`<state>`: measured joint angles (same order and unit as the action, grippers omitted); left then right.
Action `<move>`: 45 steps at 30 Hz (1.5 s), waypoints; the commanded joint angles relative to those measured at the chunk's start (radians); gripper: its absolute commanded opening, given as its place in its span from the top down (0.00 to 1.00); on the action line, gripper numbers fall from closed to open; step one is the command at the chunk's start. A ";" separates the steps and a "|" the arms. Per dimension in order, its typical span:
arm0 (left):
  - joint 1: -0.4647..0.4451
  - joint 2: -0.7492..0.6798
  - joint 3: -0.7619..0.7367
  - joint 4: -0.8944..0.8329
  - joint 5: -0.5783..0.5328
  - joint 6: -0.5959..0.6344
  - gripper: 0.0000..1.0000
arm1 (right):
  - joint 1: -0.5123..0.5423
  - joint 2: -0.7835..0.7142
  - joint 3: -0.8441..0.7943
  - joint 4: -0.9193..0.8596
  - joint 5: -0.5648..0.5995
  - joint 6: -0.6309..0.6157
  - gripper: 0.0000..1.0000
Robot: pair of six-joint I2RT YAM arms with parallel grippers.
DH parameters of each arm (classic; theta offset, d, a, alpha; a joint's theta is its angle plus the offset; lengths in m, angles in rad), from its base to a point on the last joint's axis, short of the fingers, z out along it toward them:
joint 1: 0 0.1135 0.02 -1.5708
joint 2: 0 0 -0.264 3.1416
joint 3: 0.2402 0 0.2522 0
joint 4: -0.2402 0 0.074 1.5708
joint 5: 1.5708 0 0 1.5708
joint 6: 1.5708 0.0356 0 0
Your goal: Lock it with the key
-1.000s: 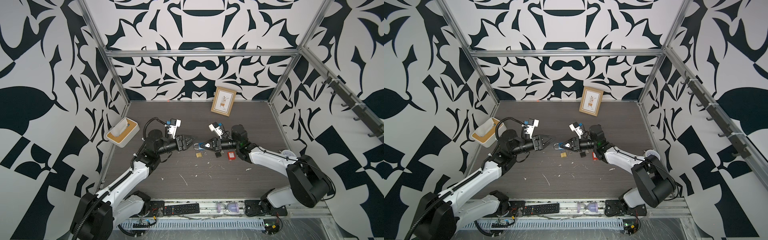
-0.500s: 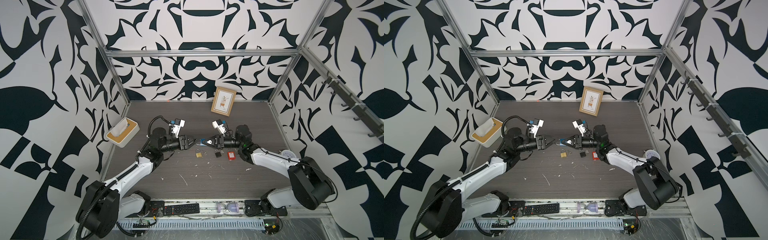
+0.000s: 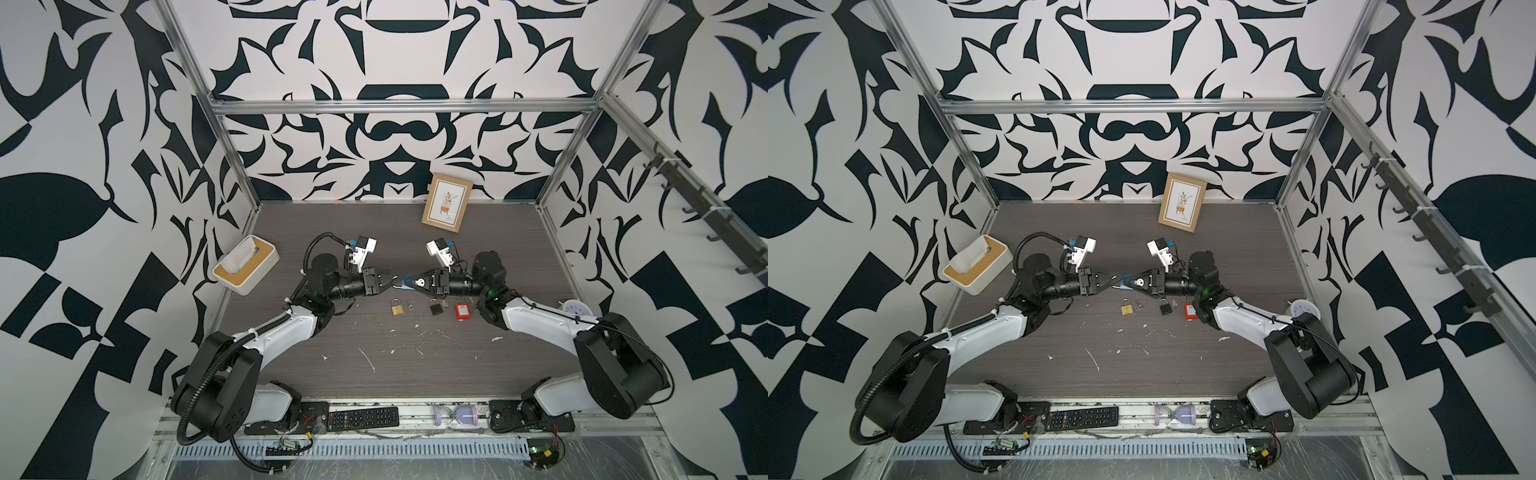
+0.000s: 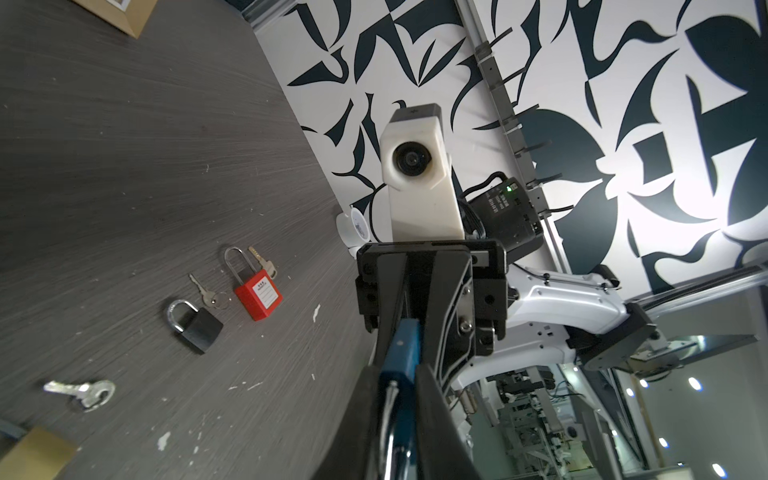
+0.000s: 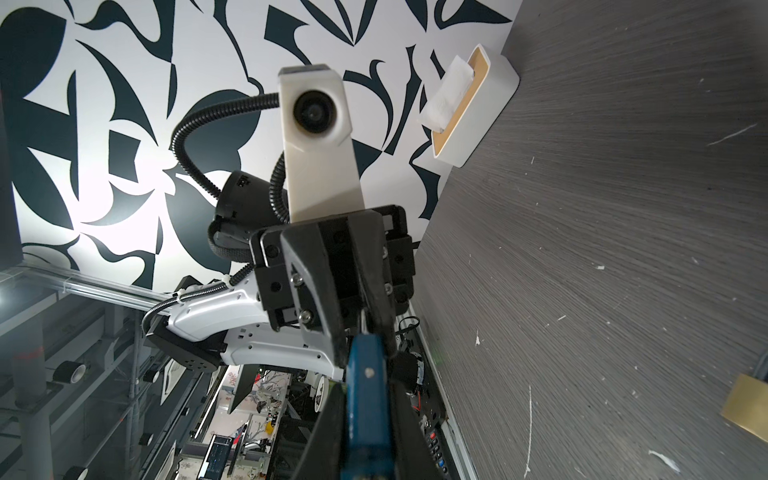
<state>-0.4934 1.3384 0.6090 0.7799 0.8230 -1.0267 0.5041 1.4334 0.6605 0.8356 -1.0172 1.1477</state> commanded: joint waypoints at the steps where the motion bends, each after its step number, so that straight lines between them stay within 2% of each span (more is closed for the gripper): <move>1: -0.008 0.002 -0.021 0.033 0.015 -0.015 0.97 | 0.003 -0.007 0.019 0.088 0.006 -0.008 1.00; 2: -0.008 0.000 -0.023 0.033 0.013 -0.017 1.00 | 0.004 -0.004 0.018 0.088 0.010 -0.011 1.00; 7: -0.007 -0.004 -0.031 0.051 0.007 -0.038 1.00 | -0.005 -0.006 0.012 0.083 0.024 -0.009 1.00; 13: 0.009 -0.017 -0.051 0.060 -0.038 -0.058 1.00 | -0.038 -0.024 -0.014 0.098 0.041 0.016 0.84; 23: 0.026 -0.021 -0.066 0.082 -0.061 -0.078 1.00 | -0.049 -0.041 -0.036 0.108 0.035 0.030 0.77; 27: 0.033 -0.030 -0.071 0.084 -0.065 -0.082 1.00 | -0.050 -0.051 -0.048 0.105 0.035 0.030 0.77; 30: 0.034 -0.020 -0.065 0.098 -0.059 -0.094 1.00 | -0.051 -0.041 -0.049 0.127 0.039 0.034 0.81; 37: 0.034 0.020 -0.060 0.180 -0.042 -0.146 1.00 | -0.050 0.021 -0.059 0.290 0.019 0.129 0.74; 45: 0.033 0.050 -0.059 0.239 -0.033 -0.176 1.00 | -0.043 0.066 -0.049 0.353 0.013 0.161 0.73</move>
<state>-0.4572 1.3857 0.5457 0.9409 0.7712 -1.1835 0.4492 1.5047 0.5987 1.0828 -0.9829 1.2861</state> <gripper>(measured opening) 0.081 0.268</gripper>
